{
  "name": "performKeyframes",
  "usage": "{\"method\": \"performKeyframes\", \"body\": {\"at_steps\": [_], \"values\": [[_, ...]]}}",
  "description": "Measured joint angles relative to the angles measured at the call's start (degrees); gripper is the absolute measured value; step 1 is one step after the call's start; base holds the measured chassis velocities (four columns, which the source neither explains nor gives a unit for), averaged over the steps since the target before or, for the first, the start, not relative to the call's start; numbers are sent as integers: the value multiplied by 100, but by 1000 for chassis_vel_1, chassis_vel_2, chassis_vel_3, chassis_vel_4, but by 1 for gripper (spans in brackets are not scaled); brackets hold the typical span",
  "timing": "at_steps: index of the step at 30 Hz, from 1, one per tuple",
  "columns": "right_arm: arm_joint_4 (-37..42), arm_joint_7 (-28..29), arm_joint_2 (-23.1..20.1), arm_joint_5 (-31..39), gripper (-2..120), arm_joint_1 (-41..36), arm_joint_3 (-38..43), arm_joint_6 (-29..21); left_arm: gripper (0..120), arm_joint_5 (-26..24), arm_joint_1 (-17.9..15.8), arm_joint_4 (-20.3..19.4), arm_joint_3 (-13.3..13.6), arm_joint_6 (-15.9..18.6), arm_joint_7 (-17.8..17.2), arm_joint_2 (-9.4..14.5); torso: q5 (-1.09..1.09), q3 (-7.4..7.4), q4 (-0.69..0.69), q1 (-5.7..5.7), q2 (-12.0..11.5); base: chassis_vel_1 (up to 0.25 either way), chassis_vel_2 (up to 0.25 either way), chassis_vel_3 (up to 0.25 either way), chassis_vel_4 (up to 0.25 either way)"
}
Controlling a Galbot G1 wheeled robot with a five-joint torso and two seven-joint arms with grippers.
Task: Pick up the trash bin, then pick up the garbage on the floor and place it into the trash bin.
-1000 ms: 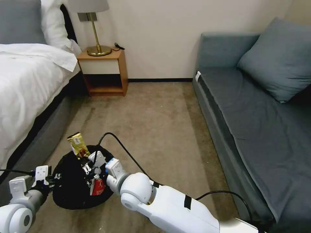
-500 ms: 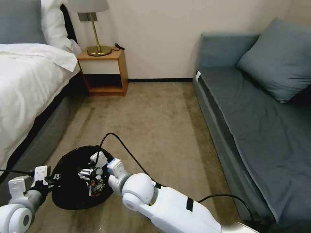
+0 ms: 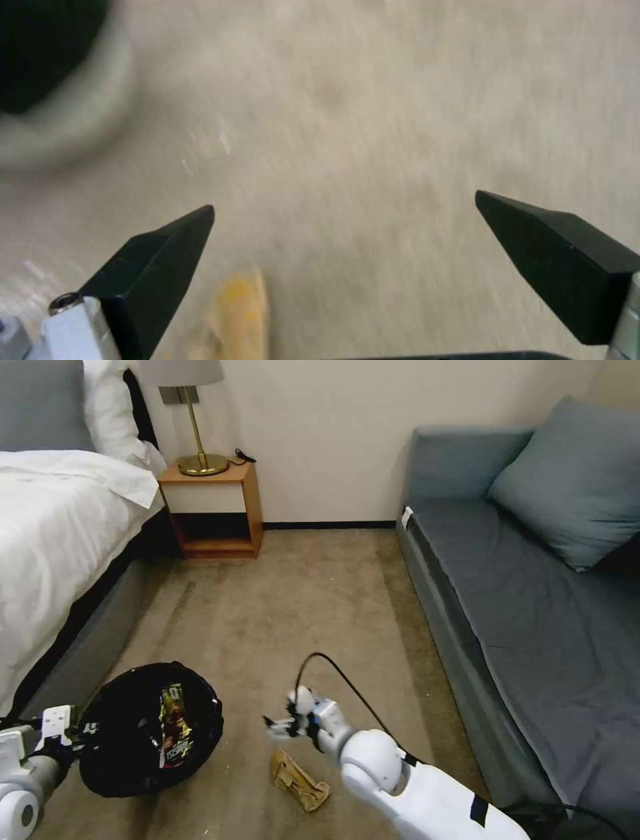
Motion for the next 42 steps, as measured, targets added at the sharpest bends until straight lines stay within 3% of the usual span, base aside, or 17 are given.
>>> {"method": "performKeyframes", "body": {"at_steps": [5, 11, 18, 21, 25, 27, 30, 42], "values": [[-754, -15, 366, -14, 100, 47, -157, -379, 3, -91, 22, 23, -139, 0, 2, 1, -1, 0, 0, 0, 0, 0, 0, 0, 0], [-1612, 293, 1111, 438, 100, 123, -189, -963, 3, -168, 79, -35, -268, 0, 14, -9, 0, 0, 2, 0, 0, 0, 0, 0, 0], [-2099, 441, 1448, 650, 99, 128, -127, -1017, 3, -253, 75, -150, -342, 0, 15, 43, -1, 0, 1, 0, 0, 0, 0, 0, 0], [-2304, 463, 1610, 612, 94, 125, -126, -999, 3, -260, 67, -150, -343, 0, 15, 59, -1, 0, 1, 0, 0, 0, 0, 0, 0], [-2578, 455, 1791, 403, 74, 112, -158, -907, 3, -265, 67, -176, -342, 0, 14, 37, -1, 0, 1, 0, 0, 0, 0, 0, 0], [-2606, 447, 1803, 371, 73, 112, -168, -898, 3, -266, 75, -177, -342, 0, 14, 29, -1, 0, 1, 0, 0, 0, 0, 0, 0], [-2665, 423, 1820, 290, 56, 106, -196, -863, 3, -266, 98, -178, -347, 0, 14, 14, -1, 0, 1, 0, 0, 0, 0, 0, 0], [-2656, 409, 1791, 237, 18, 84, -246, -813, 3, -258, 68, -177, -302, 0, 10, -32, -1, 0, 1, 0, 0, 0, 0, 0, 0]]}}
